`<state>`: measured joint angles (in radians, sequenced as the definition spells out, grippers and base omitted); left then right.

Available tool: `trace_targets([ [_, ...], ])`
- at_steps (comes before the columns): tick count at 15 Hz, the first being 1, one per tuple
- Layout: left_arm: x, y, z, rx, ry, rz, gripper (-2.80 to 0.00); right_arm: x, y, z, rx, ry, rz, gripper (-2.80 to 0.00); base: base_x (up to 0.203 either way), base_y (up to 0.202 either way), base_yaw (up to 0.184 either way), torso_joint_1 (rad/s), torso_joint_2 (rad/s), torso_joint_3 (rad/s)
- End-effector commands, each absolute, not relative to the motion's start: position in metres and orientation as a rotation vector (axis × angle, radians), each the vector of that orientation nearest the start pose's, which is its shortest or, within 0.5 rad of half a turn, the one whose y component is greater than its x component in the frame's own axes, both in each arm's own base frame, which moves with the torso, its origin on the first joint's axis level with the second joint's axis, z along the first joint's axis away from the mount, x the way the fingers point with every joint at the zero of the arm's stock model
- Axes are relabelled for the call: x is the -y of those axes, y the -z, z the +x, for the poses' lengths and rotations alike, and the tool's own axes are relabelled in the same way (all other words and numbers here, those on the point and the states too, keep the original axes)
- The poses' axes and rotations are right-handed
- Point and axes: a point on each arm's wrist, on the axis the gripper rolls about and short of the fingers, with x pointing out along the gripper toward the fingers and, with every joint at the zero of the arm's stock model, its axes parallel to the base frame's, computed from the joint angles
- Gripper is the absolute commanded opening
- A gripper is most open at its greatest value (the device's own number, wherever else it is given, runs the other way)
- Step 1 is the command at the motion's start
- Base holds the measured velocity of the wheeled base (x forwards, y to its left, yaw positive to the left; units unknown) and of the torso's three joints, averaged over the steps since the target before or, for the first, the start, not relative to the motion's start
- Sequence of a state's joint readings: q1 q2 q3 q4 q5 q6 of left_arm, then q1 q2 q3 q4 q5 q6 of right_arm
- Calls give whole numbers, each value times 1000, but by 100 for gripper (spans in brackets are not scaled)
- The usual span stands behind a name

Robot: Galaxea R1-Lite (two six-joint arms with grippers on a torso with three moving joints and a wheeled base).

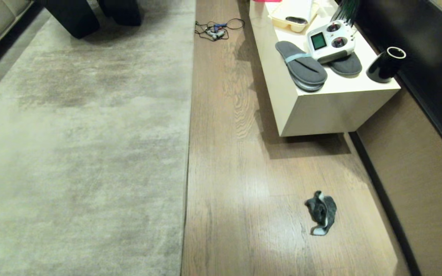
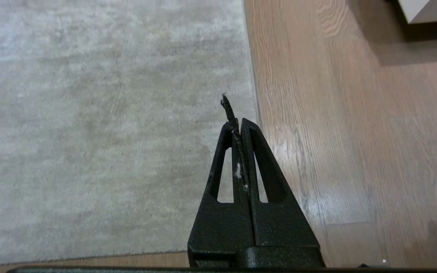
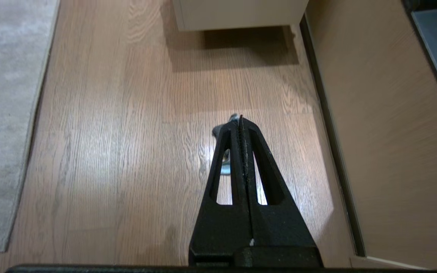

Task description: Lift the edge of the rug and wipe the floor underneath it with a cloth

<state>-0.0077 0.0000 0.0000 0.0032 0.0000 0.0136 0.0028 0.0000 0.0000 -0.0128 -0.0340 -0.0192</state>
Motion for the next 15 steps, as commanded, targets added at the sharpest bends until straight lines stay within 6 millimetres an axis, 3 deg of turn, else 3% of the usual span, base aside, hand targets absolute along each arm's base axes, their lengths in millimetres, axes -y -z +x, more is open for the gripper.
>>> trace_targets([
  [1, 0, -75, -23, -3, 8, 14, -280, 1, -77, -23, 12, 32, -20, -280, 0, 0, 0, -2, -2, 206],
  [15, 0, -75, -23, -3, 8, 11, -280, 1, -77, -23, 12, 32, -20, -280, 0, 0, 0, 3, 2, 202],
])
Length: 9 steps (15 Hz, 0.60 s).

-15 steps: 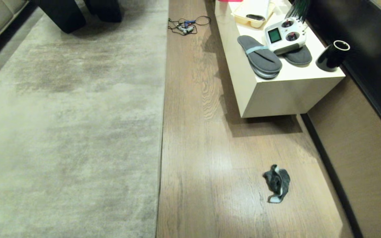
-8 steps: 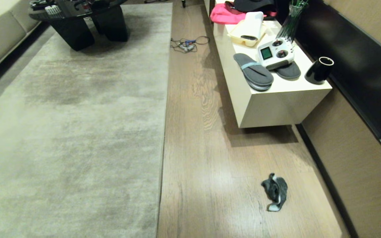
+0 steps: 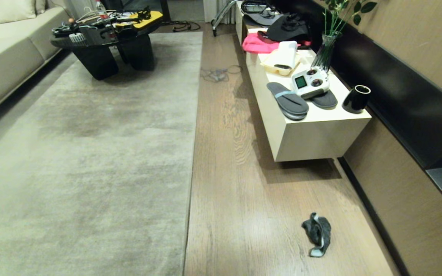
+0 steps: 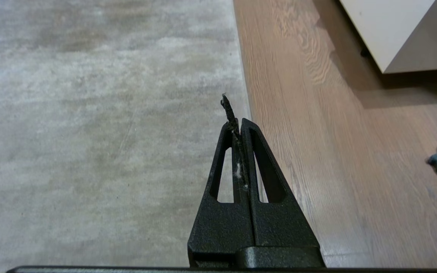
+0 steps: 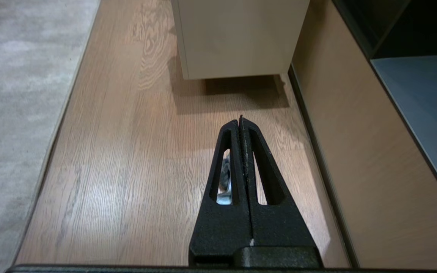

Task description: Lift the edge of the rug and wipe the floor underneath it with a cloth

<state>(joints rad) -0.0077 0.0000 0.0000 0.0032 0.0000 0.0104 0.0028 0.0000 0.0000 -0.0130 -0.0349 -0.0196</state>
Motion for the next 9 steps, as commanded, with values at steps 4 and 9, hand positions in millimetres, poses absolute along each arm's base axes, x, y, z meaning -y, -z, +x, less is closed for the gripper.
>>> trace_targets([
  [4, 0, -75, -23, -3, 8, 11, -280, 1, -77, -23, 12, 32, -20, -280, 0, 0, 0, -1, 4, 205],
  [9, 0, -75, -23, -3, 8, 12, -280, 1, -77, -23, 12, 32, -20, -280, 0, 0, 0, 1, 4, 202],
])
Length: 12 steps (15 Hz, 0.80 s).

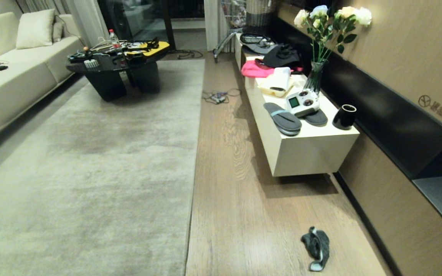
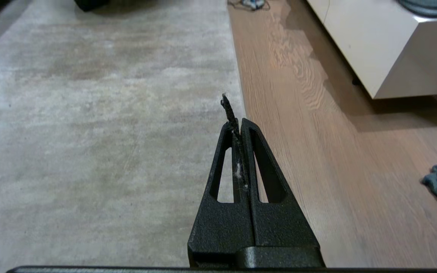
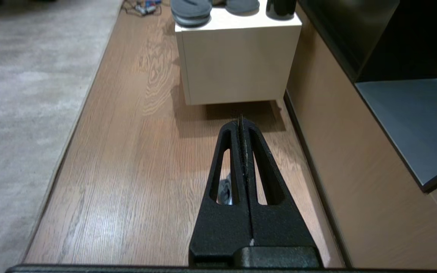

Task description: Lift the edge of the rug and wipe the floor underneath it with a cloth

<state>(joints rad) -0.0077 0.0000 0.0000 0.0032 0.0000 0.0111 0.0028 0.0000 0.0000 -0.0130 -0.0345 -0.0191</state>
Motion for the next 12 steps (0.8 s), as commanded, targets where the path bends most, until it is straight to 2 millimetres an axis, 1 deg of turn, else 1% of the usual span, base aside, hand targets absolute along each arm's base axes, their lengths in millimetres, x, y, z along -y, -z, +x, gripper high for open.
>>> trace_targets([
  [1, 0, -75, -23, -3, 8, 12, -280, 1, -77, -23, 12, 32, -20, -280, 0, 0, 0, 2, 2, 203],
  [2, 0, -75, -23, -3, 8, 12, -280, 1, -77, -23, 12, 32, -20, -280, 0, 0, 0, 9, 5, 194],
  [12, 0, -75, -23, -1, 8, 9, -280, 1, -77, -23, 12, 31, -20, -280, 0, 0, 0, 1, 1, 24],
])
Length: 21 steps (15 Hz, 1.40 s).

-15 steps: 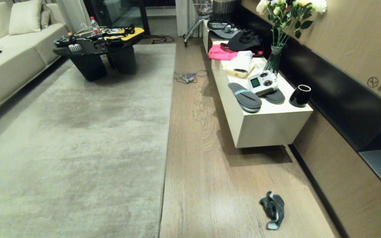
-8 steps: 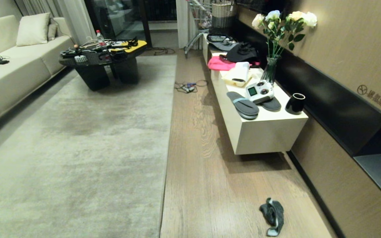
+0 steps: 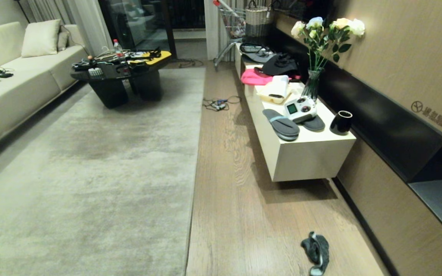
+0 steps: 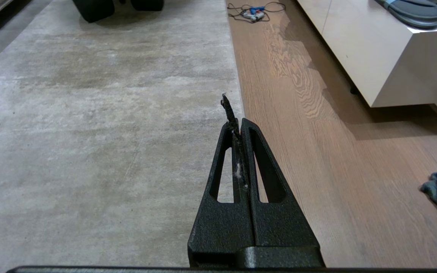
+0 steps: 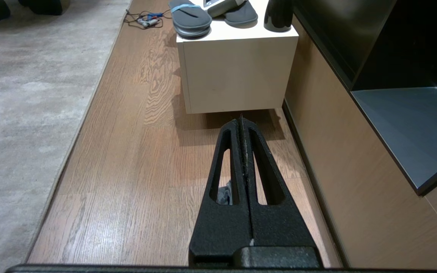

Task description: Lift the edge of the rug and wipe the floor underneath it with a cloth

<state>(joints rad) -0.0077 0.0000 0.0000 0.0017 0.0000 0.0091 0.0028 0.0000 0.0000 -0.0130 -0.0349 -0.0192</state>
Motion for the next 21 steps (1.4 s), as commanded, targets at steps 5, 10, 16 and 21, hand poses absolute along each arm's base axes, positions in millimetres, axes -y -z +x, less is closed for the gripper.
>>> trace_targets([
  [5, 0, -75, -23, -1, 8, 9, -280, 1, -77, -23, 12, 32, -20, -280, 0, 0, 0, 0, 0, 0],
  [10, 0, -75, -23, -1, 8, 9, -280, 1, -77, -23, 12, 31, -18, -280, 0, 0, 0, 0, 0, 0],
  [16, 0, -75, -23, -1, 8, 9, -280, 1, -77, -23, 12, 32, -20, -280, 0, 0, 0, 0, 0, 0],
  [21, 0, -75, -23, -1, 8, 9, -280, 1, -77, -23, 12, 32, -20, -280, 0, 0, 0, -12, -157, -178],
])
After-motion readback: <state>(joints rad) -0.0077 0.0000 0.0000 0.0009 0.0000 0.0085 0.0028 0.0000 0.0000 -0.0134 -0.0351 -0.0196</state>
